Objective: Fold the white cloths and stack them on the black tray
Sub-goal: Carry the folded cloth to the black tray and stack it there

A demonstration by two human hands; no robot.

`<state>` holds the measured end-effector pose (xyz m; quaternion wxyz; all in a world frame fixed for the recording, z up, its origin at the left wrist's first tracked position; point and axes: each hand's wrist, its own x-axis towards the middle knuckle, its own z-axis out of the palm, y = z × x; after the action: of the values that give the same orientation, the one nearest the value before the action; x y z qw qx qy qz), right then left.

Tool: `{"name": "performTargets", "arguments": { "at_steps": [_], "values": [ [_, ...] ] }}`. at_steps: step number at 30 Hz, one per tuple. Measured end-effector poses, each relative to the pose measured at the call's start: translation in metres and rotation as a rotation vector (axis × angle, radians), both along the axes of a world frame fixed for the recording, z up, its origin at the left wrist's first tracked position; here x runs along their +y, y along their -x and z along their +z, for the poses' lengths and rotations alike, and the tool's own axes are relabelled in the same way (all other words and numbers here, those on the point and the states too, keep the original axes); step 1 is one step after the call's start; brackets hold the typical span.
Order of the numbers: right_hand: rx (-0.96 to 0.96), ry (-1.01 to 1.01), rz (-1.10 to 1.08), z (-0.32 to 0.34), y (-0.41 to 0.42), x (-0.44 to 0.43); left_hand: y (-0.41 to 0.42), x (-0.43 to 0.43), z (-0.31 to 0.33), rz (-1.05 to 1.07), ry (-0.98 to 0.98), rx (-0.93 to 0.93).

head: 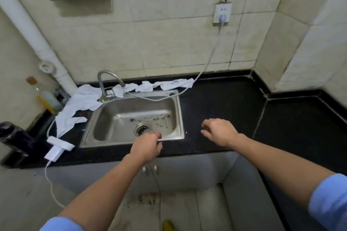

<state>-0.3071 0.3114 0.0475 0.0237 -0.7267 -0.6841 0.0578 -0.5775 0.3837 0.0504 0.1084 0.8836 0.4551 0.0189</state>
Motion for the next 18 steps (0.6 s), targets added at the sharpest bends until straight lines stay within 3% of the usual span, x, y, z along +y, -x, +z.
{"name": "performTargets", "arguments": {
  "at_steps": [6,18],
  "values": [
    [0.026,0.012,-0.06,0.005,-0.013,0.095,-0.007,0.105,0.005,0.002,0.006,-0.016],
    [0.052,0.14,-0.041,-0.043,-0.067,0.29,-0.04,0.215,-0.032,0.112,0.138,-0.019]
  ]
}}
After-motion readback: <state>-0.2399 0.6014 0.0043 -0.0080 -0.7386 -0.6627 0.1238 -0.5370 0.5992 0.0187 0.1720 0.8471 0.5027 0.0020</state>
